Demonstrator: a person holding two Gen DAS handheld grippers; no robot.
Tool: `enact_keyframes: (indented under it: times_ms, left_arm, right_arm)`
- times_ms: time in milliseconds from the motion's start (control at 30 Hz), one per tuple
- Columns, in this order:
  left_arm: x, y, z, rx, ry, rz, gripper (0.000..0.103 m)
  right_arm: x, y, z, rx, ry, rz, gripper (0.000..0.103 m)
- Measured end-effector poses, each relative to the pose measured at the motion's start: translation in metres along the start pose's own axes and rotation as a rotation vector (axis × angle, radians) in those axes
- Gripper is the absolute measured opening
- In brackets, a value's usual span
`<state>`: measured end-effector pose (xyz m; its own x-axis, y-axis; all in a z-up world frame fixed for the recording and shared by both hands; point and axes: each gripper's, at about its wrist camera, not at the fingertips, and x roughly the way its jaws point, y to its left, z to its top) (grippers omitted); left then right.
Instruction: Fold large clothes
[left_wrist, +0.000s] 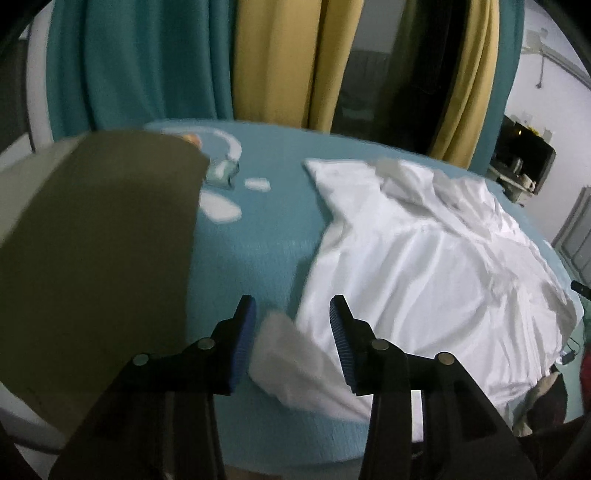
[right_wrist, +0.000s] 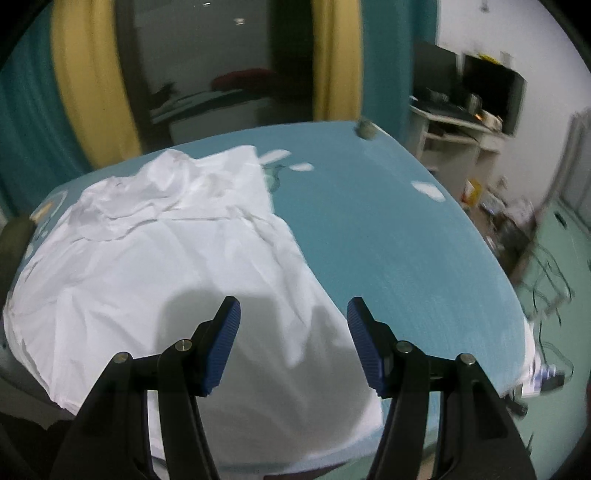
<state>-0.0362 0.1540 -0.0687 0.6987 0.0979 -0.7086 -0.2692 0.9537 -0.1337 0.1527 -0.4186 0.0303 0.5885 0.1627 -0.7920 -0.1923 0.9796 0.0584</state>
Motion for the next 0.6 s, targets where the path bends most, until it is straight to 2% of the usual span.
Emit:
enact_keyframes:
  times_ms: [200,333,533,567,600]
  left_arm:
    - [0.014,-0.013,-0.028,0.032,0.052,0.054,0.044]
    - [0.012,-0.019,-0.038,0.081,0.032,0.111,0.044]
    - [0.006,-0.018,-0.044,0.089,0.019,0.112,0.044]
    - [0.005,-0.018,-0.045,0.092,0.017,0.115,0.044]
    - [0.003,-0.019,-0.046,0.097,0.013,0.118,0.044]
  right_arm:
    - [-0.007,-0.023,-0.027,0.042,0.028,-0.060,0.060]
    - [-0.012,-0.035,-0.039,0.051,0.034,-0.069,0.060]
    - [-0.002,-0.034,-0.050,0.035,0.060,-0.043,0.059]
    - [-0.001,-0.030,-0.052,0.021,0.057,-0.045,0.055]
    - [0.000,-0.026,-0.052,-0.004,0.051,-0.054,0.045]
